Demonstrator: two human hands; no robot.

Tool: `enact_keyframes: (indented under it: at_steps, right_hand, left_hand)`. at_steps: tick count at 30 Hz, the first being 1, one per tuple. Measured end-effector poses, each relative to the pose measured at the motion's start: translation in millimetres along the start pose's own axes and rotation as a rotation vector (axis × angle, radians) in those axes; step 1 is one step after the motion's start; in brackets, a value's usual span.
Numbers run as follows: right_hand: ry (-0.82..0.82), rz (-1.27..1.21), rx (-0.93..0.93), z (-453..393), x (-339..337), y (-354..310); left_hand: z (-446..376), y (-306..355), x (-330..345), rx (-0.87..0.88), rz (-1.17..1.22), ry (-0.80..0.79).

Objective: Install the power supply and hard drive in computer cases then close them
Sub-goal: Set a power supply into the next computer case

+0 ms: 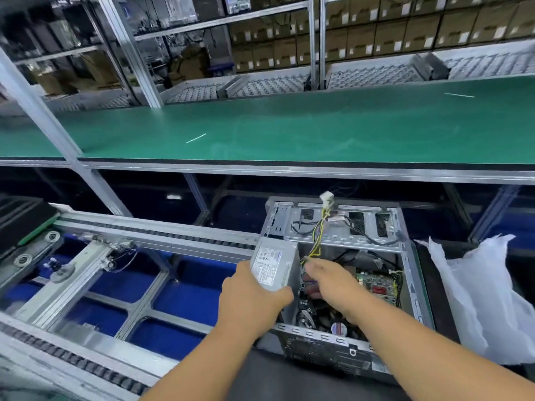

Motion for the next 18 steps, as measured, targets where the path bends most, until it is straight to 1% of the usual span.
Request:
enact_keyframes:
  at_steps: [1,2,3,5,7,9,11,13,15,18]
  right_hand:
    - [-0.029,-0.184,0.059,-0.8,5.7,1.6]
    - [-0.053,-0.303,0.106,-2.0,10.8,2.9]
    - [-0.075,-0.341,0.120,-3.9,14.6,2.6]
    - [-0.119,-0.292,0.110,-9.5,20.6,3.8]
    - [-0.131,-0.221,0.089,-12.3,24.1,5.2]
    - [-0.125,-0.156,0.072,-15.3,24.9,6.8]
    - [-0.115,-0.115,0.061,-19.4,25.5,9.1]
    - [-0.094,-0.104,0.043,-24.3,25.2,12.0]
    - [-0.074,-0.149,0.053,-28.4,24.8,14.2]
    - [-0.060,-0.206,0.077,-30.3,23.9,13.3]
  left_hand:
    - [-0.8,1.5,6.1,0.007,-0.083,0.029]
    - [-1.9,2.8,12.1,0.016,-0.165,0.062]
    - [-3.2,3.6,17.5,0.021,-0.231,0.089]
    - [-7.3,3.6,26.2,0.011,-0.323,0.106]
    - [-11.6,0.4,32.2,-0.007,-0.367,0.096]
    - [-13.7,-3.1,39.1,0.024,-0.398,0.102]
    - [-14.1,-5.2,44.8,0.080,-0.364,0.092]
    - [-15.3,-7.6,46.4,0.107,-0.295,0.054]
    - [-19.7,-13.1,47.2,0.134,-0.279,-0.021]
    - [-23.3,-20.4,48.7,0.180,-0.369,-0.125]
Point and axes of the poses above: each hand's wrist, its own z-axis away from the middle knuckle, its own x-axis out of the palm, y = z × x, the point moved 3 cm from there along -z, towards the middle knuckle, and after that the axes turned 15 degrees about -z, right-handed, at the moved point
